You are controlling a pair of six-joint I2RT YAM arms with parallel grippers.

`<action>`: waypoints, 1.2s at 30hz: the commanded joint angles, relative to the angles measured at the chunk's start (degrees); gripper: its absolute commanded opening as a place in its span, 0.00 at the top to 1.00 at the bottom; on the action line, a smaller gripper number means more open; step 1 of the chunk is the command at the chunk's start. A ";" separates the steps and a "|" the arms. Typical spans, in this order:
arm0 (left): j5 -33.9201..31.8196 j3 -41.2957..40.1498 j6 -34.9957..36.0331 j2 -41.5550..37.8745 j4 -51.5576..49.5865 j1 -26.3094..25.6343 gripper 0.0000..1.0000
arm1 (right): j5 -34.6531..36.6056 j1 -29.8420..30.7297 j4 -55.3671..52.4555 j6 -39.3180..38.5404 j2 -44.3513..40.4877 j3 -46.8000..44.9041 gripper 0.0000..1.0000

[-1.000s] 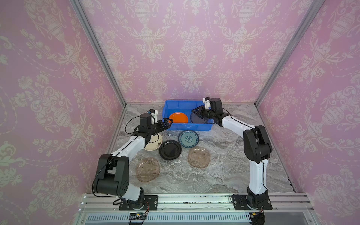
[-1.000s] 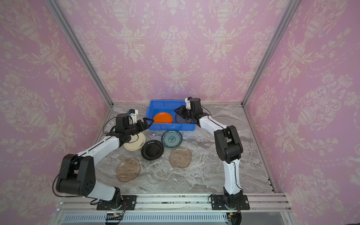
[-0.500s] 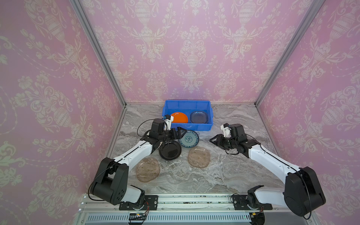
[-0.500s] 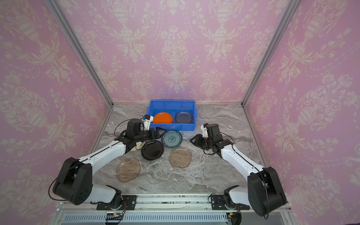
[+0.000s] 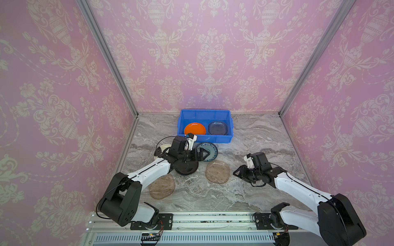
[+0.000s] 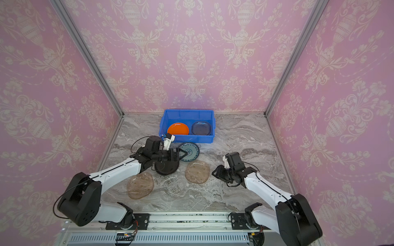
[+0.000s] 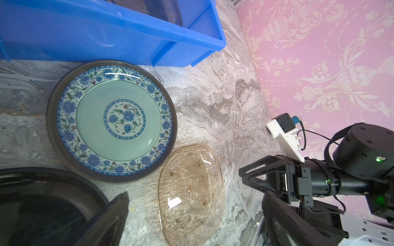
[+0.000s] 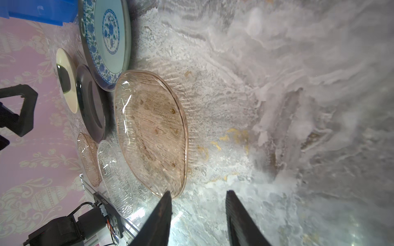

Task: Place the plates into the plastic bin on the countertop
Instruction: Pick up the plate from the center of the table.

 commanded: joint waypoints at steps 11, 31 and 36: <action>-2.19 -4.63 -3.13 -0.68 4.06 -2.83 0.01 | -1.81 2.34 16.60 3.39 11.75 -0.95 0.59; -3.32 -3.14 -0.02 -0.18 0.75 -2.83 0.01 | -0.79 3.24 20.34 5.08 19.24 -1.71 0.90; -3.44 -2.42 1.47 0.59 -0.25 -2.83 0.01 | 0.12 3.25 15.97 4.22 14.43 -2.68 1.00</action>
